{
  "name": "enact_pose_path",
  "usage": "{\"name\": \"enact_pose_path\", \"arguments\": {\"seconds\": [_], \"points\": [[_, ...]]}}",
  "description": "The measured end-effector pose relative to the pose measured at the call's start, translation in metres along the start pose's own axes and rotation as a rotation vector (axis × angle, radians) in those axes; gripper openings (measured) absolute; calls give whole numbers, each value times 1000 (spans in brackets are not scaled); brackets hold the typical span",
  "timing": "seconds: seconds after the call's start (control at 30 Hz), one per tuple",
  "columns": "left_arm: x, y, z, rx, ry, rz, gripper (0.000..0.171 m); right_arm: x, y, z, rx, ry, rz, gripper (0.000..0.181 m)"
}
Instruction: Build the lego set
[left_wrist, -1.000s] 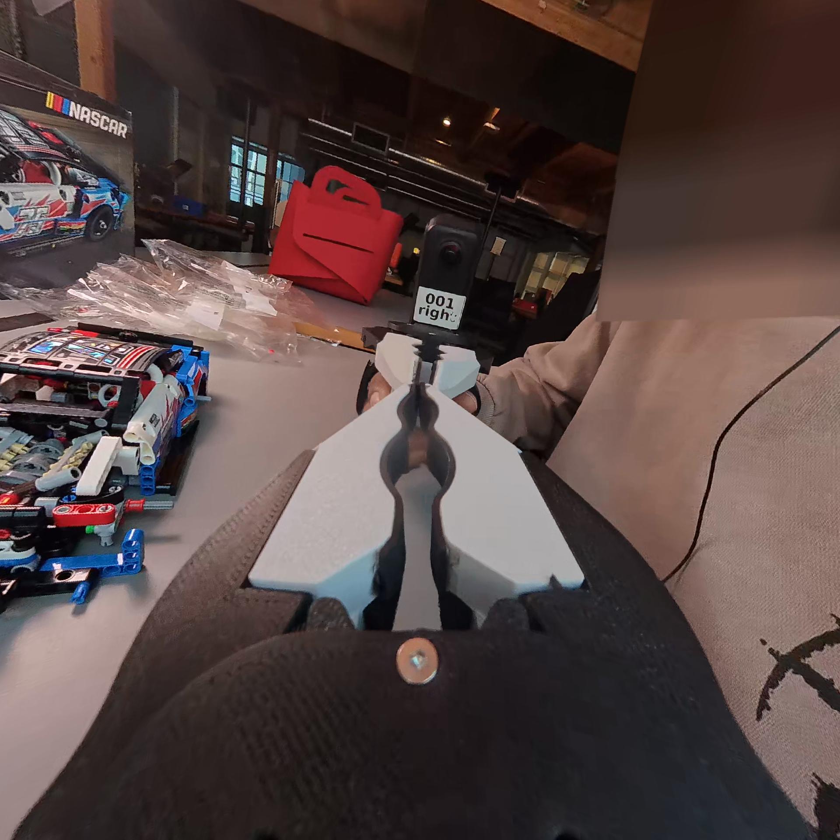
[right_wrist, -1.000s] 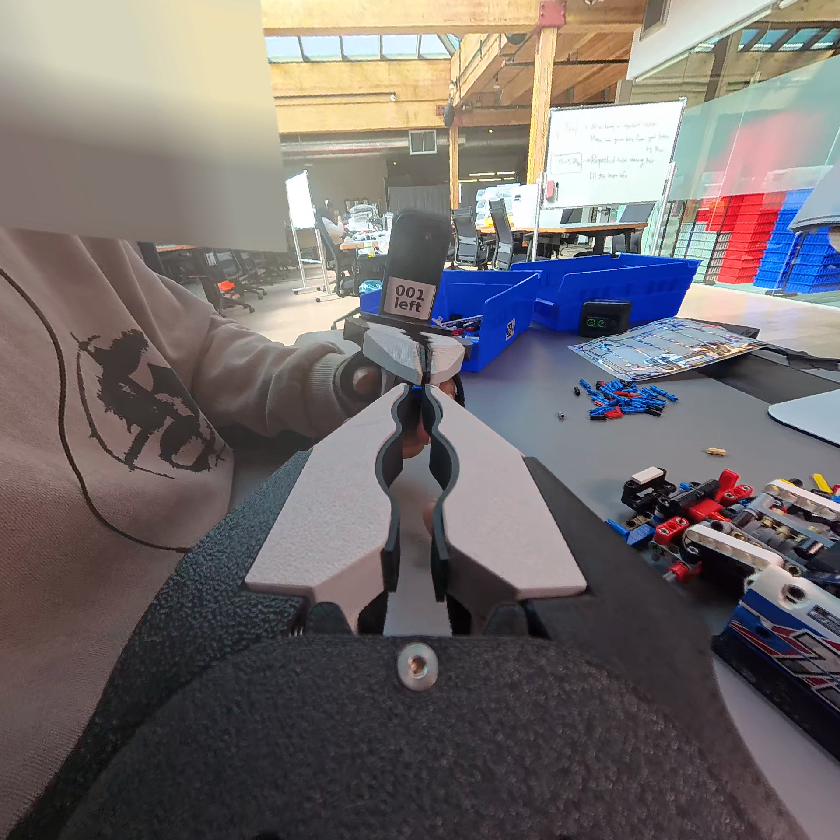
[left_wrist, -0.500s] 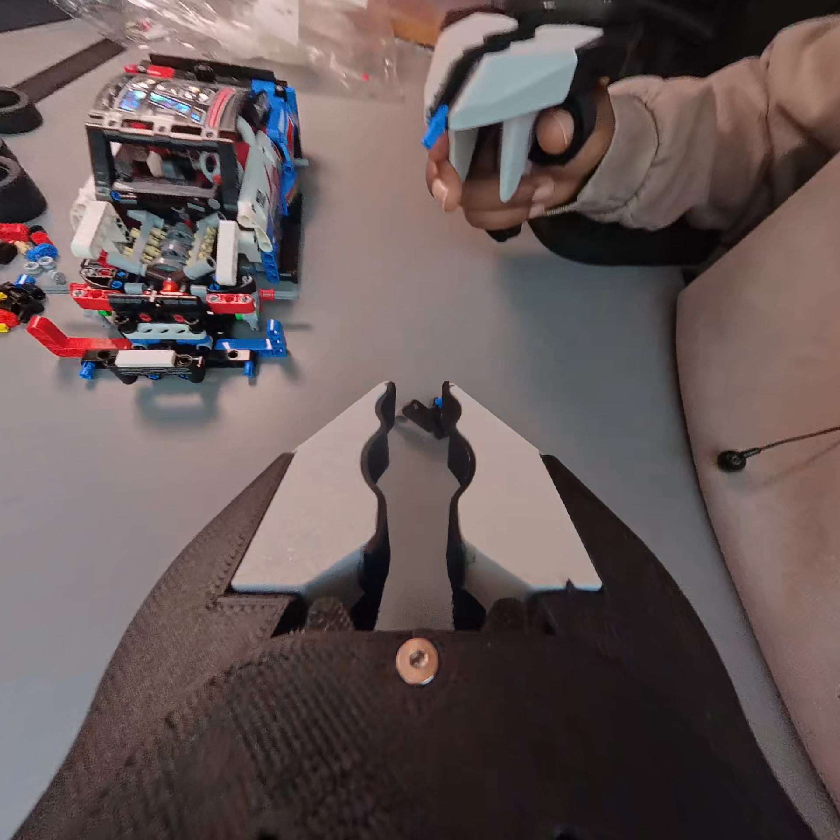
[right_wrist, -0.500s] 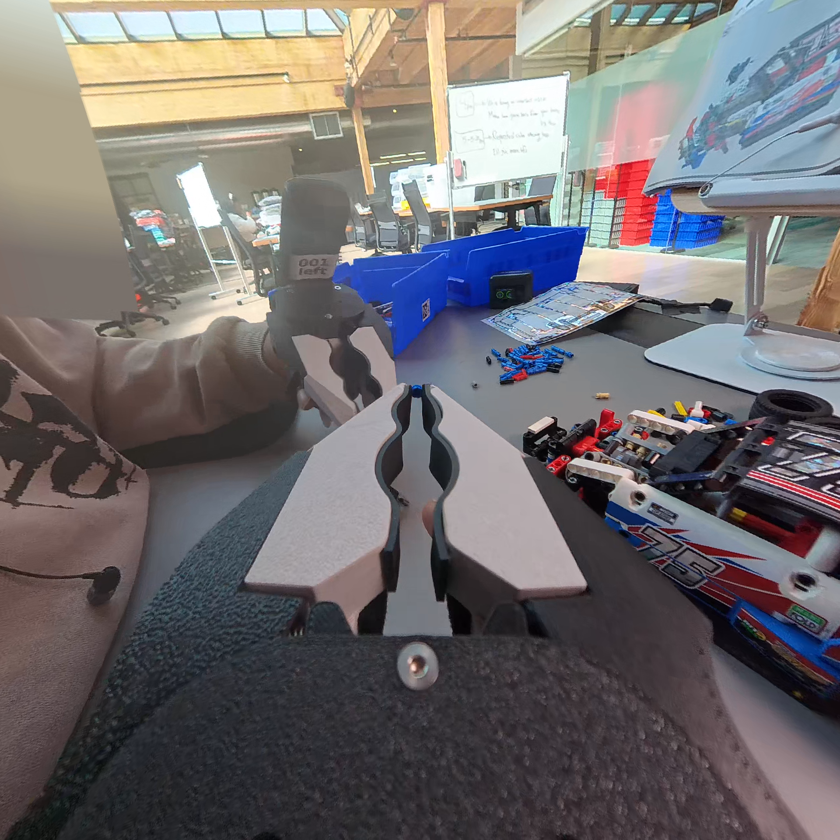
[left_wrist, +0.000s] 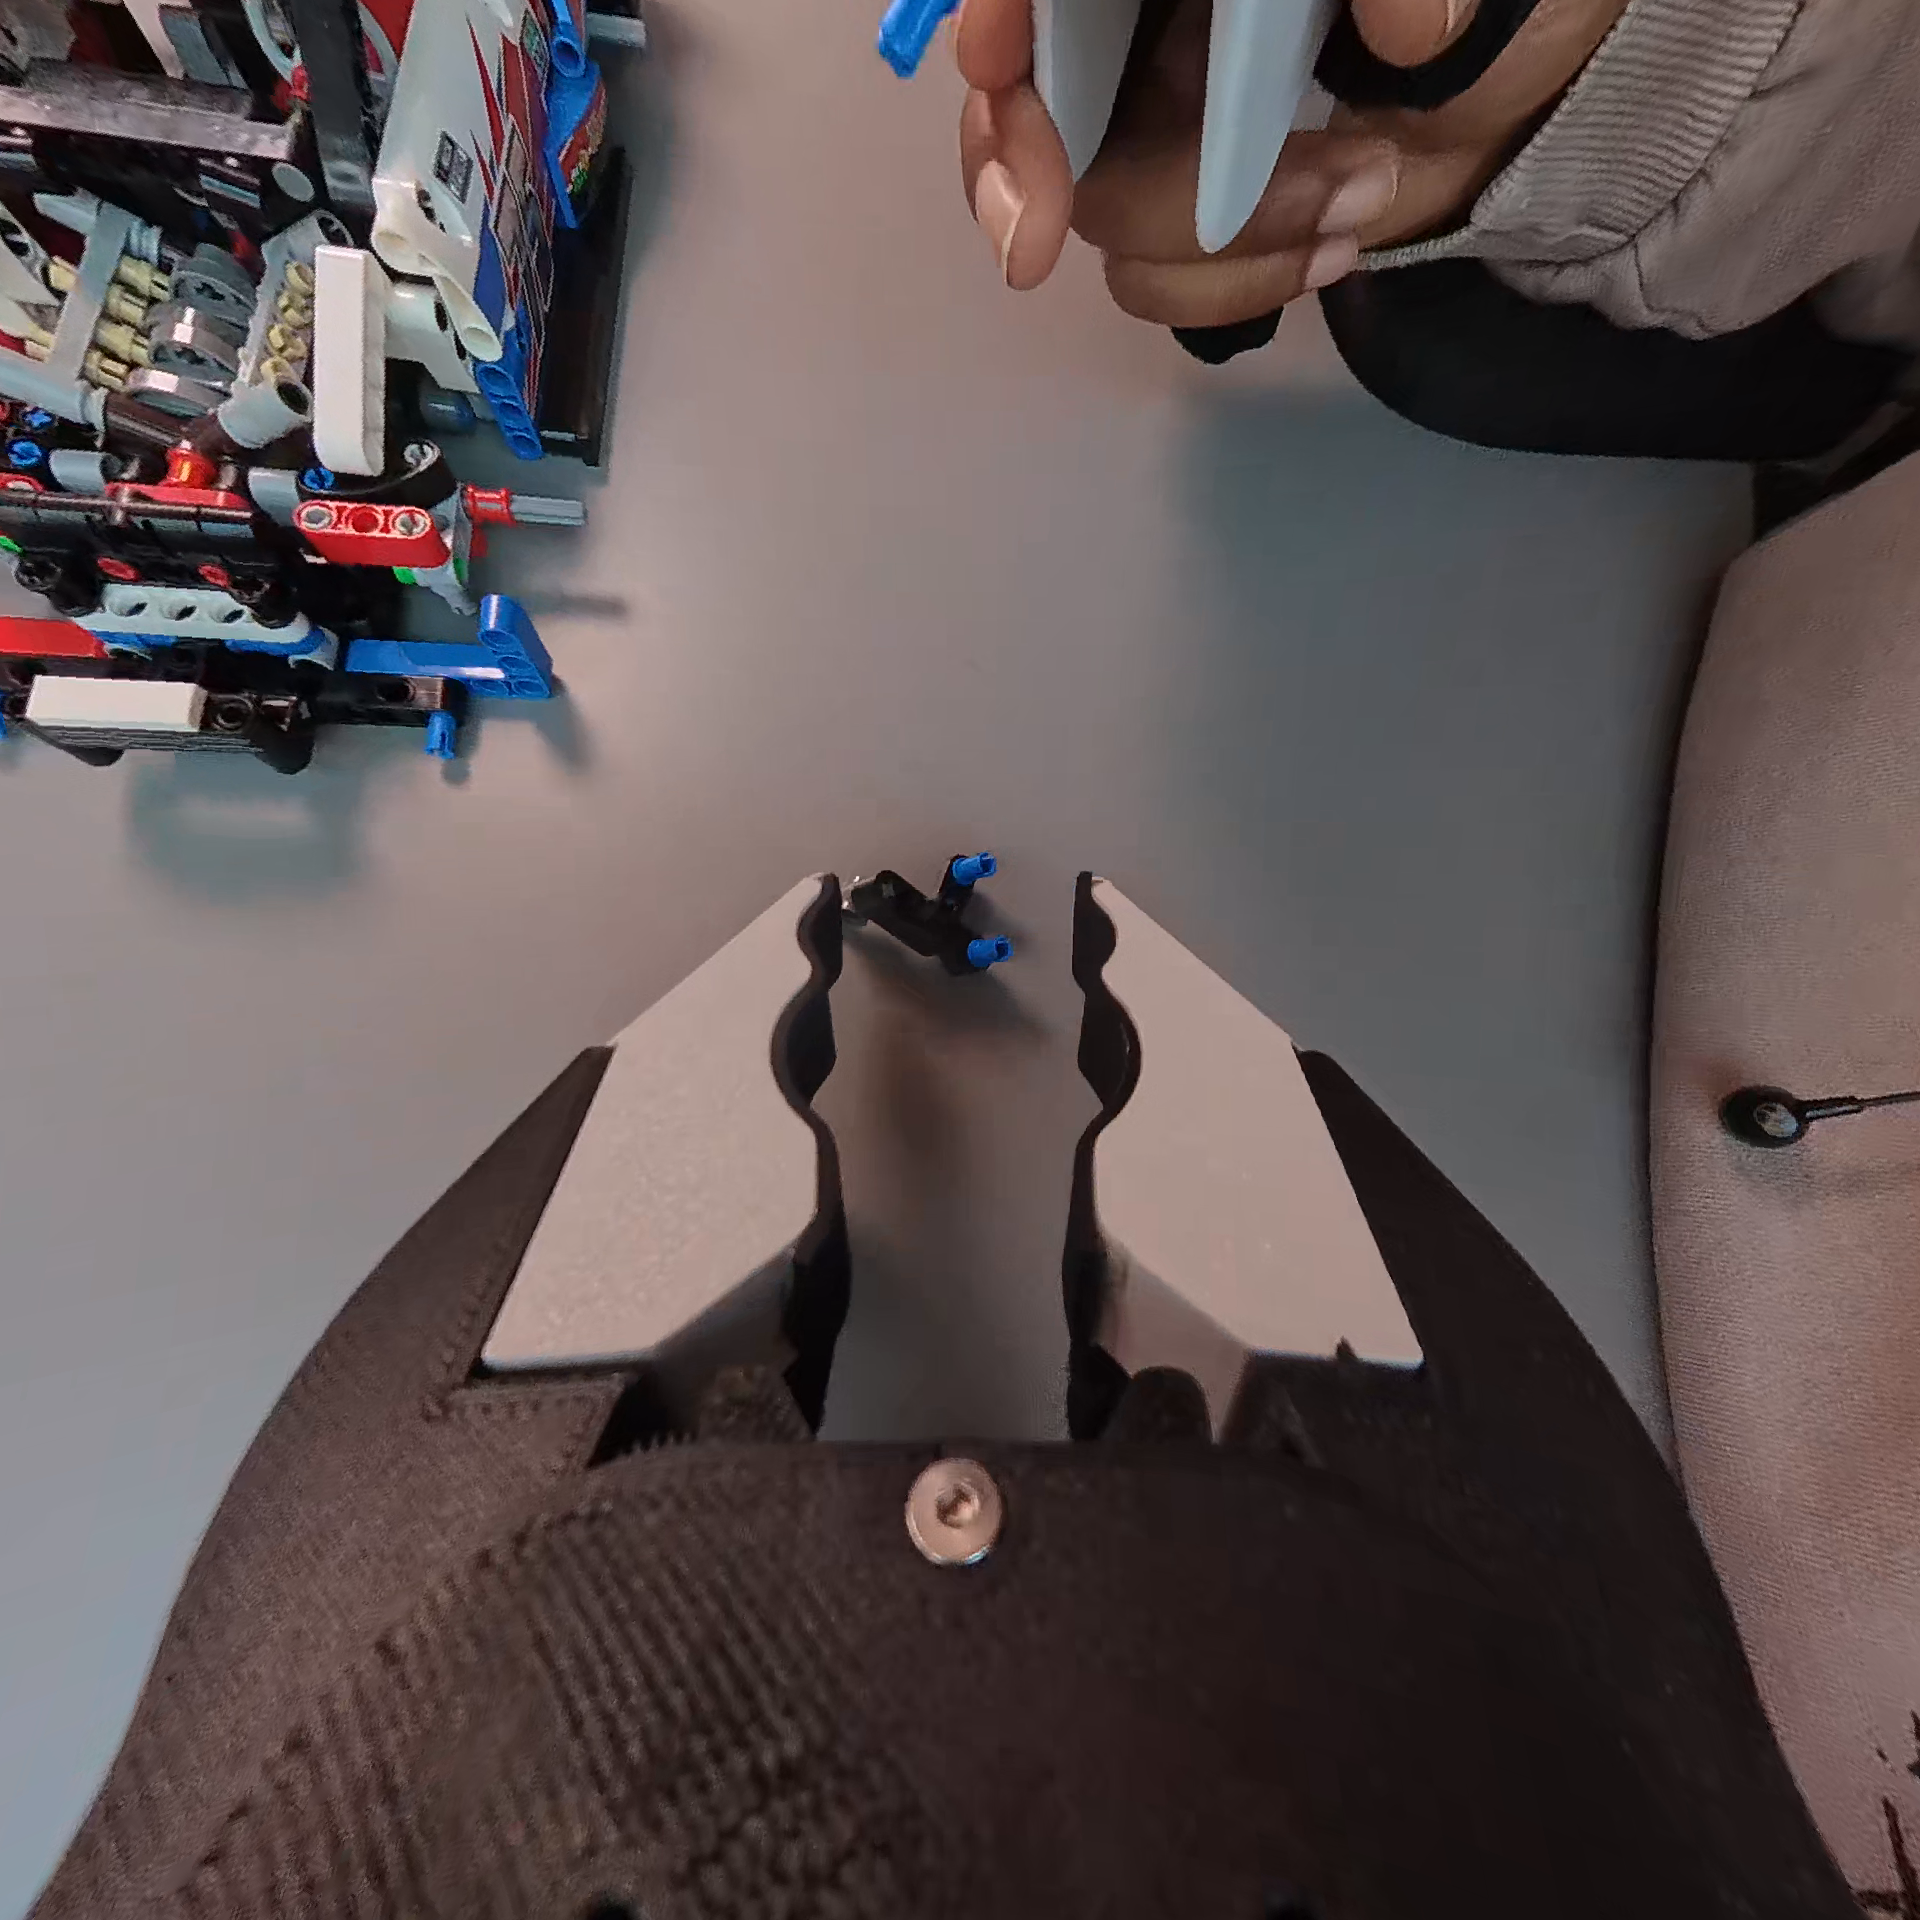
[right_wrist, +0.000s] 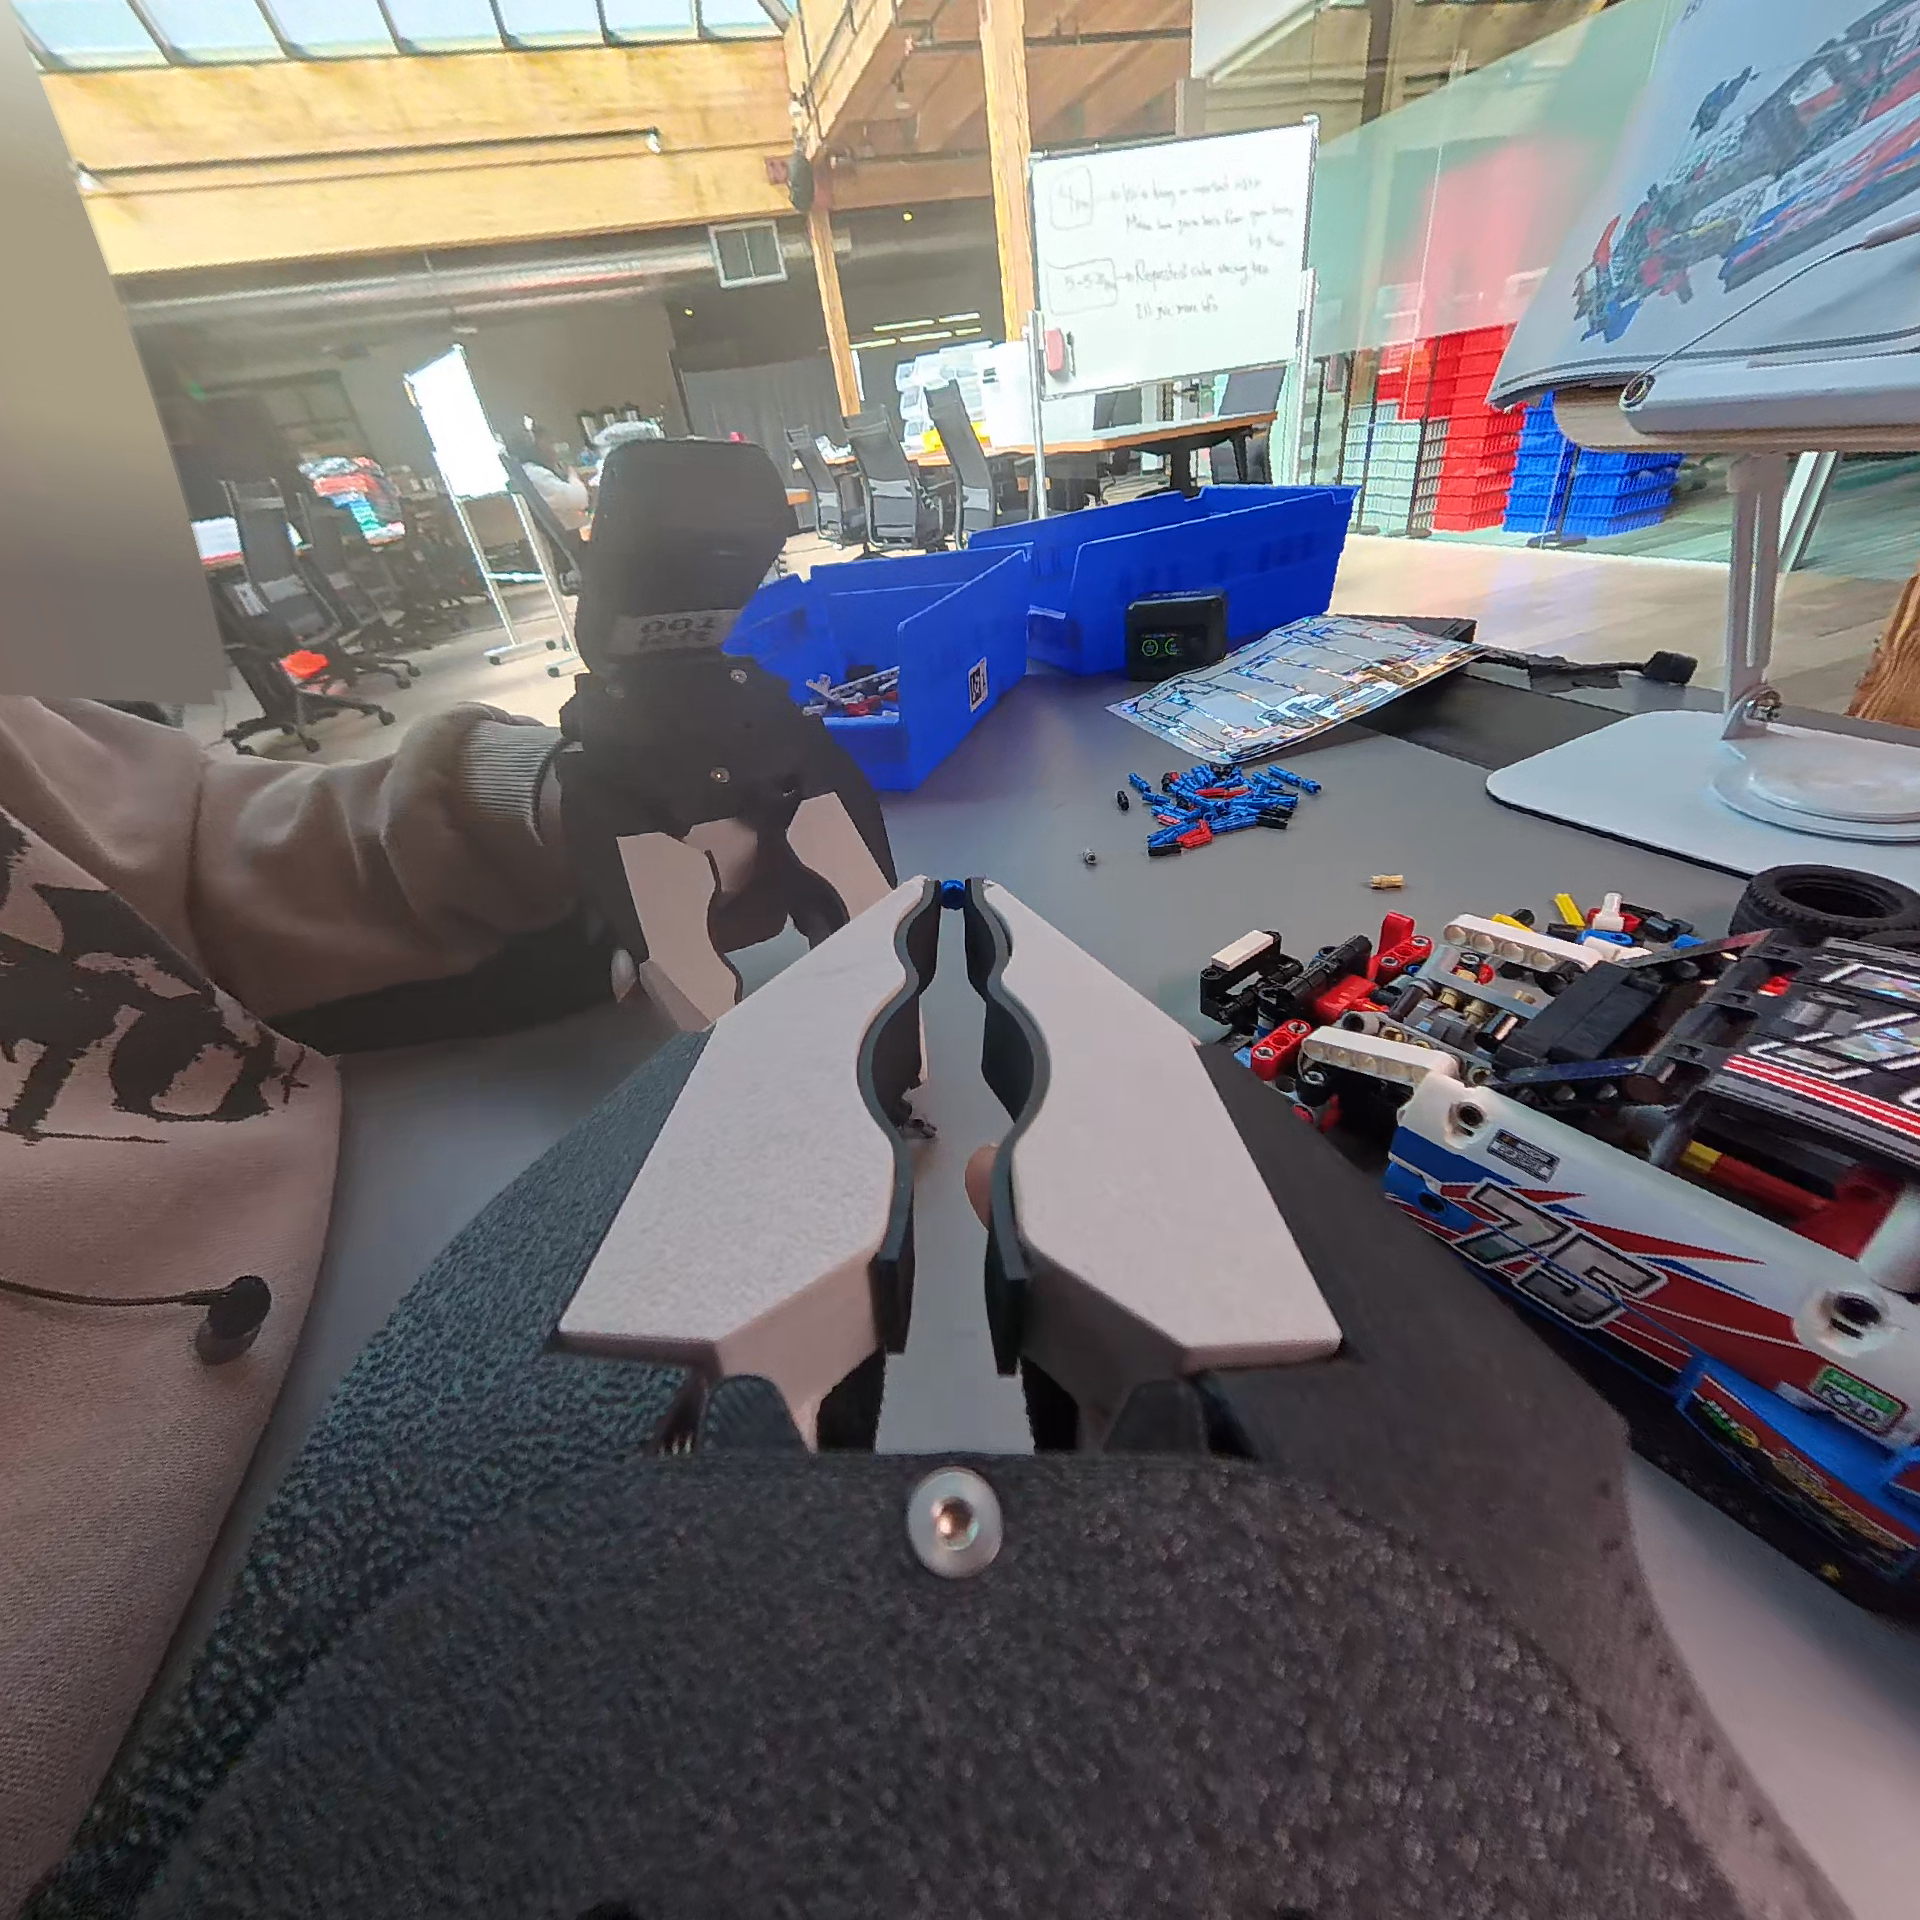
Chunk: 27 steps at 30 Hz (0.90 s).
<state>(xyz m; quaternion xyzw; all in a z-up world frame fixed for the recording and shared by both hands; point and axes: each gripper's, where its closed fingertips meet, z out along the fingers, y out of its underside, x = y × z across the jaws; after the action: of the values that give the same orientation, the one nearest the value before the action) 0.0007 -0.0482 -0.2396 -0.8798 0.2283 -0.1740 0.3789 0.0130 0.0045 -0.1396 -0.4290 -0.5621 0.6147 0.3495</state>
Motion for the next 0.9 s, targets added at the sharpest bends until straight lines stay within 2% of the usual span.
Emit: {"name": "enact_pose_path", "arguments": {"seconds": [0.07,0.1,0.2,0.27,0.37,0.4,0.43,0.47,0.53,0.6,0.7,0.8,0.9], "points": [[-5,2,5,-24,-63,23,33,1,2,1,-5,-1,5,3],[-8,0,7,-18,-83,28,20,1,2,1,-9,-1,6,3],[-10,-3,6,32,-42,0,16,1,3,1,-12,0,5,2],[-4,-15,0,150,96,-119,13,2,1,0,-7,4,2,2],[8,-43,-22,384,395,-334,11,3,-1,-1,3,2,16,2],[7,-42,-23,383,423,-361,12,3,-1,-2,6,1,23,2],[-4,-33,-19,330,369,-361,18,3,-2,-2,8,1,26,2],[-23,-23,-14,275,246,-350,24,4,-2,-2,8,2,25,2],[-55,-10,-17,224,40,-303,23,4,-2,-3,9,2,22,2],[-71,-6,-25,211,-72,-246,20,3,-3,-4,12,1,21,2],[-58,-4,-31,179,-36,-149,17,4,-2,-3,8,-2,25,2],[-41,7,-35,73,-21,-41,21,4,-1,-3,3,-3,26,2],[-22,14,-38,-24,-31,-36,27,5,-1,-4,3,2,26,2]]}}
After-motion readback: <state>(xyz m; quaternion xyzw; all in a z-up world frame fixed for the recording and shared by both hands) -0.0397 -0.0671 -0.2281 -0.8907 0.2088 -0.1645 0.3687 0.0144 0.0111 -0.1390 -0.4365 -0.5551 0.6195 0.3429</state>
